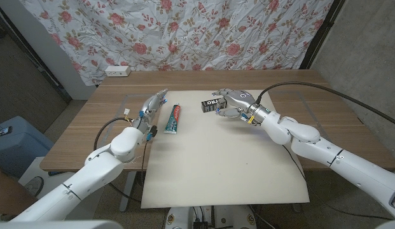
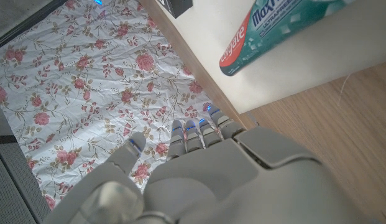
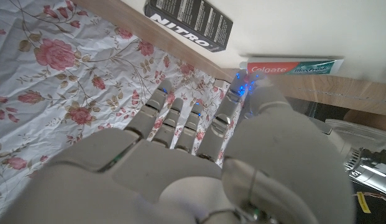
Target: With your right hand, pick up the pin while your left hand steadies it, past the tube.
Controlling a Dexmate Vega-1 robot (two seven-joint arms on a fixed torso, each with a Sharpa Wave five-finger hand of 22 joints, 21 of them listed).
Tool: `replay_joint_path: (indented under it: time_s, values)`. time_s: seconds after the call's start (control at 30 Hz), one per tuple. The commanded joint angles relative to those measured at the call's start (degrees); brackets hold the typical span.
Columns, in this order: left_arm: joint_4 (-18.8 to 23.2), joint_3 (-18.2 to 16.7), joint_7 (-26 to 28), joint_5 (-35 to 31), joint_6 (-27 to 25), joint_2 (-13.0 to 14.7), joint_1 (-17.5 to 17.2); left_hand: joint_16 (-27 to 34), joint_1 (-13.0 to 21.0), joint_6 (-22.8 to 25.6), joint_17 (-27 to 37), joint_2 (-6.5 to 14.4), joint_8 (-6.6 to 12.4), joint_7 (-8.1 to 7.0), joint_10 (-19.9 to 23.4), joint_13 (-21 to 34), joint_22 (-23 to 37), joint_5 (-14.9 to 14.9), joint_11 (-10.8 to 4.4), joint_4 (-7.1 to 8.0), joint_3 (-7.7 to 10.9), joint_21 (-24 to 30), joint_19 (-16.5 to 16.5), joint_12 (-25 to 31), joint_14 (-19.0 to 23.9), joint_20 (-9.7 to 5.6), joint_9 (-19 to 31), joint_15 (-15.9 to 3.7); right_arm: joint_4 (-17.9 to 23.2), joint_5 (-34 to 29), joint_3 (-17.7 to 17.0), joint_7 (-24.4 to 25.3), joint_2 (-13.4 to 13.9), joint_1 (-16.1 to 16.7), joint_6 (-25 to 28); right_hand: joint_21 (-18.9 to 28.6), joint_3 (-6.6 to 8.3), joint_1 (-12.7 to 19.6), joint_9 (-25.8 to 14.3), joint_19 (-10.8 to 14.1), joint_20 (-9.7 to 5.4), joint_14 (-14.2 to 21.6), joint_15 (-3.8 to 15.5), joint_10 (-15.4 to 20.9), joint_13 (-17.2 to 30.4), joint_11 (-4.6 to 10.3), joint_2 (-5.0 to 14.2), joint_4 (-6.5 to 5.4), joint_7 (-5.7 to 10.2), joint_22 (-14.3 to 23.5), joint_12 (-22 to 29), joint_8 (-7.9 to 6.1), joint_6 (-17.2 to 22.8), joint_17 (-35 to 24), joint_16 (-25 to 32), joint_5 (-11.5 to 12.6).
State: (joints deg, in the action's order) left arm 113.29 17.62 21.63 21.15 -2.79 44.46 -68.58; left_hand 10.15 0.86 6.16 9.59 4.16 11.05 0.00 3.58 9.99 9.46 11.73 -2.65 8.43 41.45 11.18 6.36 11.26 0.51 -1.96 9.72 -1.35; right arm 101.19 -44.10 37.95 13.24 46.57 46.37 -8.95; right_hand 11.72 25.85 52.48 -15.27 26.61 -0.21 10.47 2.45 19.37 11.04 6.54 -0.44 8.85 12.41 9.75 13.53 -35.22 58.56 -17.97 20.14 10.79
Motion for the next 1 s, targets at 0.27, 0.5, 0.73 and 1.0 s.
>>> replay_joint_path:
  time_s: [0.27, 0.5, 0.73, 1.0]
  values:
    - [7.2, 6.7, 3.7, -15.2, -8.7, 0.4, 1.7, 0.4, 0.8, 1.6, 0.1, 6.3, 0.44, -0.21, 1.0, 0.1, 0.3, -0.1, -0.19, -0.21, 1.10, 0.1, 1.0, 0.4, 1.1, -0.42, 0.3, -0.55, -0.5, 4.1, -1.7, 4.7, -0.8, 2.3, 0.0, -0.1, -0.39, 0.1, 0.0, 0.6, -0.08, 0.4, 2.28, 0.7, 0.2, 0.01, 0.69, 0.18, 0.50, 0.2, -0.1, -0.15, 0.9, -0.2, 0.4, -0.1]
    - [9.4, 9.4, 3.3, -19.9, -13.0, 0.1, 3.2, 0.4, 0.9, 1.8, 0.1, 6.3, 0.34, -0.51, 1.2, 0.1, 0.3, -0.1, -0.25, -0.24, 1.36, 0.2, 1.2, 0.3, 1.4, -0.61, 0.3, -0.65, -1.4, 5.2, -2.0, 5.7, -0.4, 2.6, -1.5, -0.1, -0.46, 0.1, 0.1, 0.6, -0.10, 0.4, 2.42, 1.0, 0.2, 0.27, 0.69, 0.20, 0.50, 0.2, -0.1, -0.06, 0.9, -0.3, 0.4, -0.2]
    - [11.2, 12.6, 3.2, -25.2, -17.1, -0.5, 4.5, 0.4, 0.8, 1.9, 0.2, 6.2, 0.24, -0.68, 1.3, 0.1, 0.3, -0.2, -0.36, -0.14, 1.48, 0.1, 1.2, 0.3, 1.5, -0.75, 0.3, -0.70, -2.4, 6.7, -2.7, 6.9, -0.1, 3.0, -3.4, -0.1, -0.52, 0.1, 0.2, 0.7, -0.11, 0.5, 2.43, 1.0, 0.2, 0.34, 0.68, 0.22, 0.50, 0.2, -0.2, 0.02, 1.0, -0.3, 0.4, -0.2]
    - [12.7, 17.0, 0.8, -31.5, -23.3, -1.0, 7.3, 0.4, 0.6, 2.0, 0.3, 6.3, 0.08, -1.04, 1.1, 0.1, 0.3, -0.2, -0.65, 0.24, 1.55, 0.0, 1.1, 0.1, 1.5, -1.04, 0.3, -0.71, -3.2, 8.0, -3.3, 8.1, -0.1, 3.6, -4.8, -0.1, -0.58, 0.1, 0.3, 0.7, -0.13, 0.5, 2.43, 1.2, 0.2, 0.27, 0.71, 0.23, 0.50, 0.2, -0.2, 0.10, 1.1, -0.3, 0.4, -0.2]
